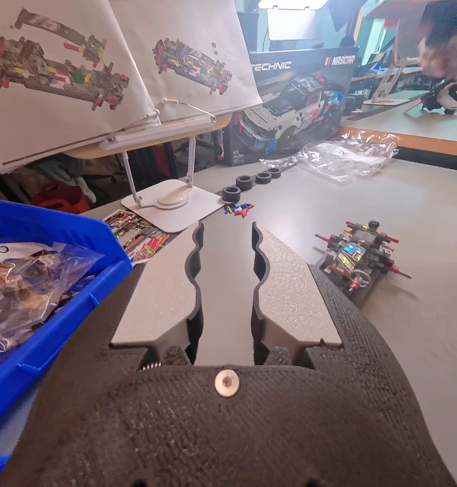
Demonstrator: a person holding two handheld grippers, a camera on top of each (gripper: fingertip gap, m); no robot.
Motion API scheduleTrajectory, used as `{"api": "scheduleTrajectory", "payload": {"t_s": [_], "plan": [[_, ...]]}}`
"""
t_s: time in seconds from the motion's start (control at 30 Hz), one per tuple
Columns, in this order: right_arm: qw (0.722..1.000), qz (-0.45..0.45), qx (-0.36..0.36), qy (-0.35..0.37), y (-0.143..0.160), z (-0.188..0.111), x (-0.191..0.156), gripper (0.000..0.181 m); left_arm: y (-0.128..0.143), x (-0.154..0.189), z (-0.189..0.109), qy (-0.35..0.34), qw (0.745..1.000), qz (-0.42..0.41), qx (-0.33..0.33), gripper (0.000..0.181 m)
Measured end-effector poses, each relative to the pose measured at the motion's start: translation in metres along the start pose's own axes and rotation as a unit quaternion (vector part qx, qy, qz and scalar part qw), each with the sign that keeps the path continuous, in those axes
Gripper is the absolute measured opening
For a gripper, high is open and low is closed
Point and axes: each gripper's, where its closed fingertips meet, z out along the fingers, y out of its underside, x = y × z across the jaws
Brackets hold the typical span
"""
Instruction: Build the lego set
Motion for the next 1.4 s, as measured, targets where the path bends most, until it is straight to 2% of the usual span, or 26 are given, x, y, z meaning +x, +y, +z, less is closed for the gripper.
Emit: {"api": "scheduleTrajectory", "payload": {"t_s": [0.1,0.2,0.33,0.43,0.57,0.73,0.87,0.97,1.03,1.13,1.17,1.23,1.27,1.33,1.4], "plan": [[0.993,0.111,0.030,-0.008,0.022,0.031,-0.031,0.042,-0.016,-0.010,0.018,-0.027,0.999,0.004,0.022,0.035],[0.988,0.155,0.010,-0.019,0.040,0.085,-0.049,0.048,-0.035,-0.018,0.042,-0.044,0.998,0.019,0.037,0.035],[0.985,0.163,-0.044,-0.025,0.053,0.154,-0.050,0.068,-0.064,-0.027,0.071,-0.061,0.996,0.036,0.055,0.035],[0.989,0.128,-0.074,-0.009,0.050,0.188,-0.041,0.084,-0.078,-0.036,0.089,-0.072,0.995,0.040,0.065,0.035],[0.987,0.111,-0.116,-0.002,0.043,0.216,-0.032,0.106,-0.076,-0.047,0.106,-0.074,0.994,0.017,0.075,0.035],[0.980,0.131,-0.150,-0.010,0.040,0.238,-0.031,0.114,-0.048,-0.056,0.114,-0.075,0.996,0.006,0.051,0.034],[0.985,0.111,-0.129,0.007,0.036,0.239,-0.041,0.087,-0.043,-0.062,0.114,-0.073,0.996,-0.004,0.047,0.034],[0.988,0.061,-0.140,0.014,0.040,0.240,-0.048,0.080,-0.042,-0.062,0.114,-0.073,0.996,-0.001,0.043,0.033],[0.988,0.065,-0.138,0.010,0.038,0.239,-0.045,0.074,-0.042,-0.061,0.114,-0.072,0.997,0.003,0.042,0.033],[0.989,0.087,-0.120,0.001,0.022,0.235,-0.038,0.081,-0.045,-0.060,0.123,-0.063,0.997,0.011,0.032,0.032],[0.990,0.089,-0.103,-0.027,0.012,0.234,-0.047,0.074,-0.047,-0.063,0.129,-0.066,0.997,0.026,0.024,0.030],[0.990,0.063,-0.063,-0.106,-0.007,0.226,-0.081,0.040,-0.054,-0.076,0.146,-0.090,0.993,0.082,0.005,0.026],[0.990,0.028,-0.058,-0.128,-0.009,0.224,-0.099,0.030,-0.059,-0.085,0.157,-0.100,0.989,0.111,-0.005,0.023],[0.982,-0.056,-0.079,-0.160,-0.001,0.227,-0.134,0.028,-0.066,-0.099,0.184,-0.104,0.980,0.166,-0.040,0.020],[0.975,-0.107,-0.108,-0.162,0.011,0.236,-0.154,0.027,-0.066,-0.118,0.210,-0.114,0.966,0.216,-0.087,0.021]]}}
